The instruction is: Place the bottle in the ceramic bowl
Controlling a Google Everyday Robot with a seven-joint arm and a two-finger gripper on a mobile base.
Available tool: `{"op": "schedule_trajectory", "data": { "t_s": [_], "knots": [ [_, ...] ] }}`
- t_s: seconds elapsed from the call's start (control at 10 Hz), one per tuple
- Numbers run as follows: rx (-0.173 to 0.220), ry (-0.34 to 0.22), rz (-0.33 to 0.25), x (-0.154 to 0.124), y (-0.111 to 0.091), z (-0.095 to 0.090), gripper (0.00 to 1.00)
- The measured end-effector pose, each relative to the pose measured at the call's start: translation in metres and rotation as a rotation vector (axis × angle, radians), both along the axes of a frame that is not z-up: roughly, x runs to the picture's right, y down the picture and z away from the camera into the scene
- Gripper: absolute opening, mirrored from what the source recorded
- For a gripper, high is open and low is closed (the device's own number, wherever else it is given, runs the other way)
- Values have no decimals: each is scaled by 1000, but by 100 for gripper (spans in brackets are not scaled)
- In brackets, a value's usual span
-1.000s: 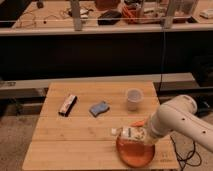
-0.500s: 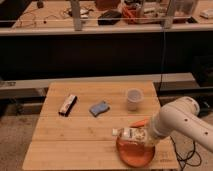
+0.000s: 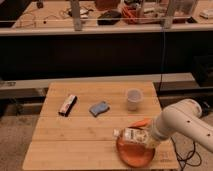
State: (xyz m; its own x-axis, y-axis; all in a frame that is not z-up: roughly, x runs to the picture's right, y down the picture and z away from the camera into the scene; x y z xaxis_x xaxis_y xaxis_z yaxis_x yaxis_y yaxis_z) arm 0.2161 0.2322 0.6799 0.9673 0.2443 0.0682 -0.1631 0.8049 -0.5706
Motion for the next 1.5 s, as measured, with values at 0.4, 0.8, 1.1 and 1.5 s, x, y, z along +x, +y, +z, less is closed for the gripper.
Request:
{"op": "schedule_trajectory", "data": {
  "t_s": [0.4, 0.8, 1.1, 1.5],
  "knots": [
    [-15, -13, 20, 0, 6, 4, 5],
    [-28, -23, 35, 0, 11, 4, 11],
    [-37, -28, 45, -1, 14, 5, 12],
    [-46, -35, 63, 1, 21, 6, 9]
  ]
}}
